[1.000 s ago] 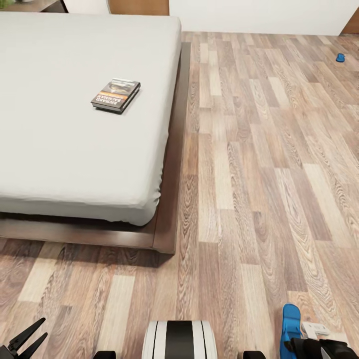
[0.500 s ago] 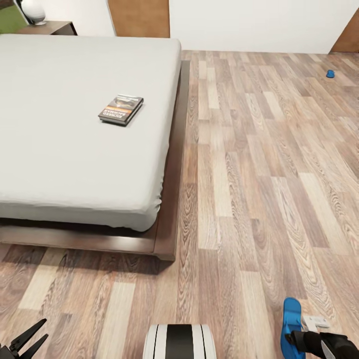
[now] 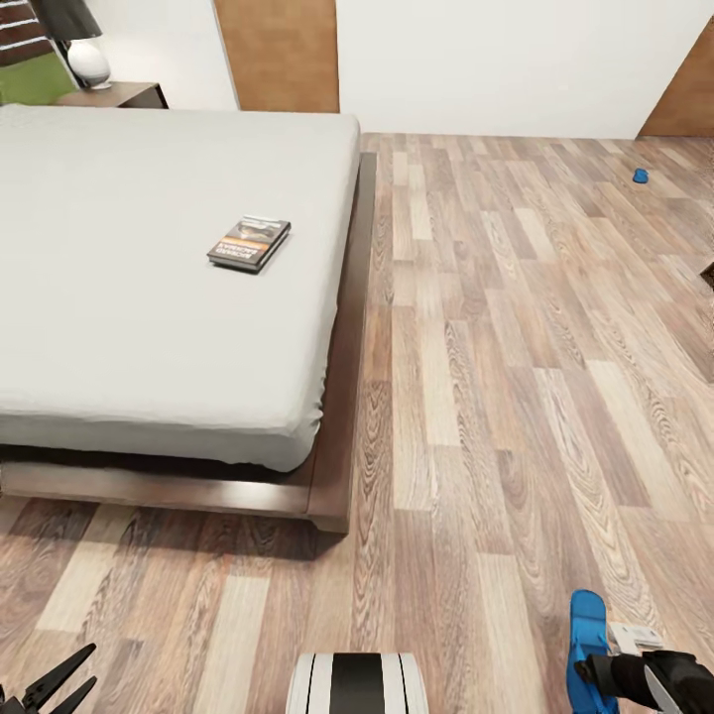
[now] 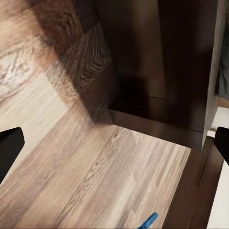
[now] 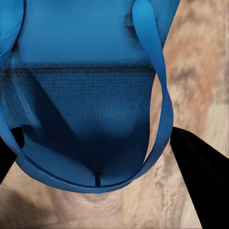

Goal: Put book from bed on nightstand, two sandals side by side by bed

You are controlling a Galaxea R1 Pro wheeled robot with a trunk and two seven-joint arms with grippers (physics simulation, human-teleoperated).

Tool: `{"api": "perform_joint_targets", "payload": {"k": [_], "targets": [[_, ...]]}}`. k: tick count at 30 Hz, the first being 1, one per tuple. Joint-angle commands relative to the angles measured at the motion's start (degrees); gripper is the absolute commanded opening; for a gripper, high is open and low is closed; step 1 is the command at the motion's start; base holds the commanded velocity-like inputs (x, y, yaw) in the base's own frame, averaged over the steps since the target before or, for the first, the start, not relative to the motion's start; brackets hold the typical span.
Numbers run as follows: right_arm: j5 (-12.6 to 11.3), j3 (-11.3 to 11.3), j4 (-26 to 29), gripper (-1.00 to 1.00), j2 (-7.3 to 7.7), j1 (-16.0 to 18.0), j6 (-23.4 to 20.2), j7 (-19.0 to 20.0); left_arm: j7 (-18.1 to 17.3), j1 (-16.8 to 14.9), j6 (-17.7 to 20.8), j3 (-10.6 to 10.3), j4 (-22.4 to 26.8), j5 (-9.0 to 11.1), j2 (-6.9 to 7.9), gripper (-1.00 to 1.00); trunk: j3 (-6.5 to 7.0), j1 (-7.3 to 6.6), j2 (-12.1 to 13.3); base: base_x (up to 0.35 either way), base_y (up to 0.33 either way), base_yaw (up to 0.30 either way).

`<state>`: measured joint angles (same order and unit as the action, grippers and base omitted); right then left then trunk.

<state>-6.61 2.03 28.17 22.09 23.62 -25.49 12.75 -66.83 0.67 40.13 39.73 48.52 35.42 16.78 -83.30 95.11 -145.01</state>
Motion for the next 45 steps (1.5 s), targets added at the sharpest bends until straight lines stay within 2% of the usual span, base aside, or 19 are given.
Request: {"api": "perform_joint_targets", "payload": {"k": [1,6,10,20,26,31,38,45], "targets": [[-0.5,0.2,0.7,-1.00,0.07,0.0,-1.3,0.0,0.0,0.0,0.5,0.0,0.0,0.2,0.01,1.00,0.20,-0.03,0.0,0.000,0.000,0.000],[-0.5,0.2,5.6,-1.00,0.28,0.4,-11.1,-0.6,0.1,0.0,0.4,0.0,0.0,-0.6,0.01,1.00,1.31,-0.16,0.1,0.000,0.000,0.000],[-0.5,0.2,8.5,-1.00,0.27,1.0,-16.8,-2.7,0.1,0.0,0.4,0.0,0.0,-0.7,0.01,1.00,2.19,-0.26,0.1,0.000,0.000,0.000],[-0.9,0.3,9.8,-1.00,0.29,1.8,-23.4,-4.0,0.2,0.0,0.3,0.1,0.0,-0.8,0.00,1.00,4.41,-0.52,0.3,0.000,0.000,0.000],[-0.9,0.7,9.7,-1.00,0.17,1.9,-25.0,-3.9,0.2,0.0,0.2,0.1,0.1,-0.7,-0.25,1.00,5.74,-0.67,0.3,0.000,0.000,0.000],[-1.1,2.0,9.6,-1.00,0.08,1.9,-25.1,-3.9,0.2,0.0,0.0,0.0,0.1,-0.7,-0.25,1.00,6.84,-0.80,0.4,0.000,0.000,0.000],[-1.0,6.2,9.0,-1.00,0.12,1.9,-25.2,-3.9,0.4,0.0,-0.1,0.0,0.3,-0.7,-0.53,1.00,8.39,-0.98,0.5,0.000,0.000,0.000],[-1.1,6.6,8.7,-1.00,-0.53,1.9,-25.2,-4.1,0.8,0.0,-0.1,0.0,0.5,-0.7,-0.66,1.00,9.95,-1.16,0.6,0.000,0.000,0.000]]}}
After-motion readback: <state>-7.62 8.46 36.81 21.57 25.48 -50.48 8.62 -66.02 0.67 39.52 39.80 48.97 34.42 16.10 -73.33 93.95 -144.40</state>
